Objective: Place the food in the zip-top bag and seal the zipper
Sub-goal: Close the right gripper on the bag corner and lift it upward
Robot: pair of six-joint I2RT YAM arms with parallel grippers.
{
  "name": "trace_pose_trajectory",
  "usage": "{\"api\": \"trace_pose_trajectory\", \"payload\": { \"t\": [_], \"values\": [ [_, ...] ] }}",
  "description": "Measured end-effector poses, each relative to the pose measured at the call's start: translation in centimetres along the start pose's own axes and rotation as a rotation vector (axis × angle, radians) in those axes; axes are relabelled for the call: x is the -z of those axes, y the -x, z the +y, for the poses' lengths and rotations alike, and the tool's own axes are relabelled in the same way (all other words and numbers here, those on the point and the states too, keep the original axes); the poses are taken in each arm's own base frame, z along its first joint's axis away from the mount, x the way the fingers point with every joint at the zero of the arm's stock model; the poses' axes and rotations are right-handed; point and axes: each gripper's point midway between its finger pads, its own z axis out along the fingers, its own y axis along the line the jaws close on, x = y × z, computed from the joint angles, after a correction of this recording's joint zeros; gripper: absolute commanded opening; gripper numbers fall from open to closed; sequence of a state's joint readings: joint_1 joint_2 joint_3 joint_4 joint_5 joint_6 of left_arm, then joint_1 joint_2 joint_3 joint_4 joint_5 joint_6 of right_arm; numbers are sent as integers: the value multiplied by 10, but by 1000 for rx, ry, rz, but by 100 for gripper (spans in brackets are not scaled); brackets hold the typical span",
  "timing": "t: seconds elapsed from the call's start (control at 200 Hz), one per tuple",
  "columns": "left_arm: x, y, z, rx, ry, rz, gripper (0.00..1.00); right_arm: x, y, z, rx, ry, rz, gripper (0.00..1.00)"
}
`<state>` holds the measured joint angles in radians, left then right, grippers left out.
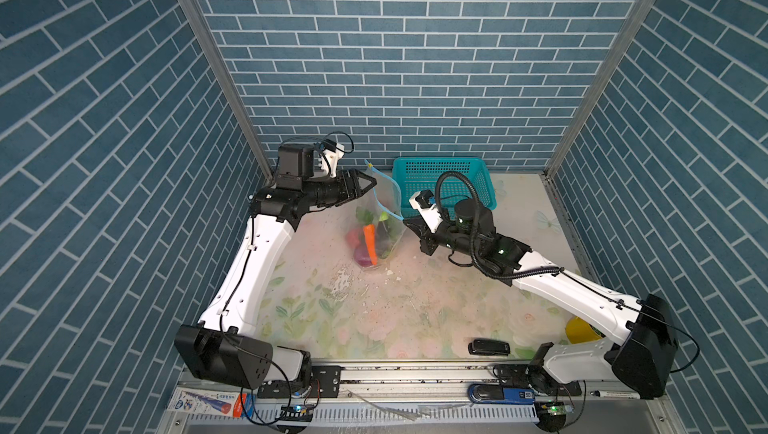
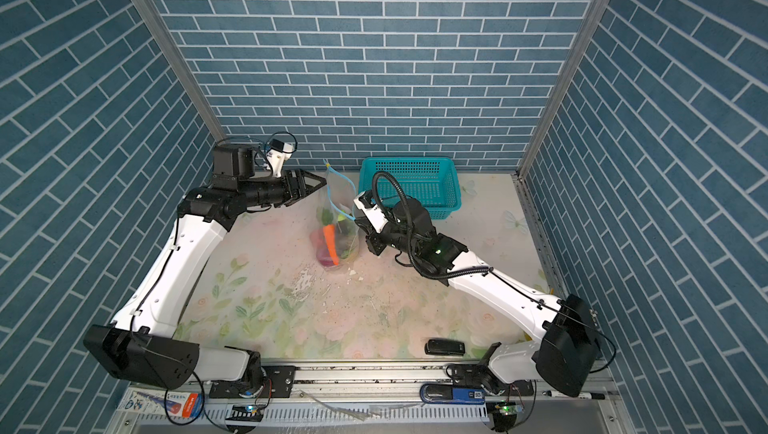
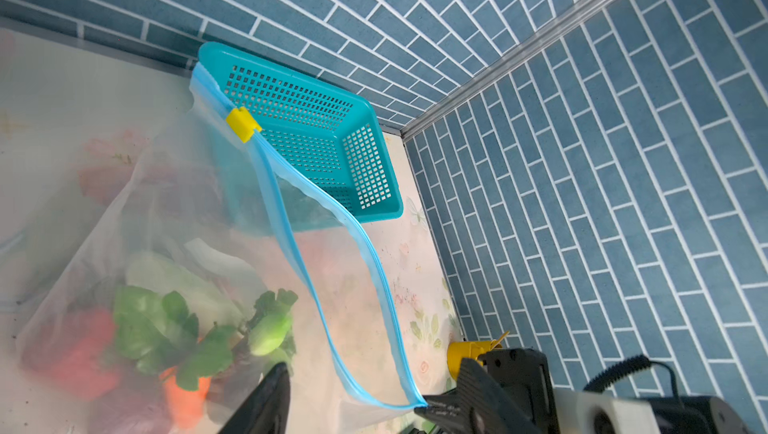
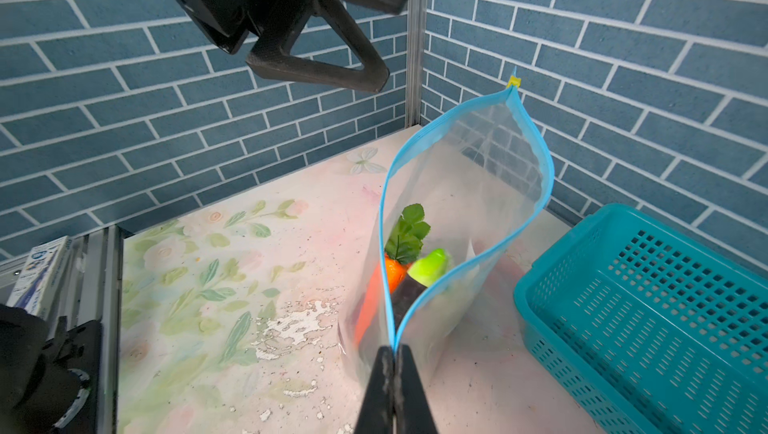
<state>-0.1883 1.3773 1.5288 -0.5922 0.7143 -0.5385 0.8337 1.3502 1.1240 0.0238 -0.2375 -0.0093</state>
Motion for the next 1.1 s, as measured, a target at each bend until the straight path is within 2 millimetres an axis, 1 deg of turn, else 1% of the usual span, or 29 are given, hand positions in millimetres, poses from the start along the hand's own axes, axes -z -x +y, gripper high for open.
{"api": "trace_pose_trajectory", "payload": {
  "t": [0.23, 0.48, 0.655, 0.785, 0.86, 1.02, 1.1],
  "values": [
    [4, 1, 2, -45, -40, -52, 73, 14, 8, -12, -22, 95, 30, 0],
    [1, 3, 16, -76, -69, -101, 73, 16, 19, -18, -24, 181, 60, 0],
    [-4, 0, 25, -97, -77, -103, 73, 23, 14, -26, 9, 193, 99, 0],
    [-5, -1, 28, -132, -90, -109, 69, 30, 6, -31, 29, 195, 142, 0],
    [-8, 0, 38, -136, -103, -132, 68, 35, 7, -33, 36, 206, 157, 0],
    [-15, -4, 73, -99, -103, -191, 66, 45, 12, -45, 45, 212, 159, 0],
    [-17, 5, 78, -125, -111, -224, 65, 50, 11, -51, 45, 218, 156, 0]
  ]
}}
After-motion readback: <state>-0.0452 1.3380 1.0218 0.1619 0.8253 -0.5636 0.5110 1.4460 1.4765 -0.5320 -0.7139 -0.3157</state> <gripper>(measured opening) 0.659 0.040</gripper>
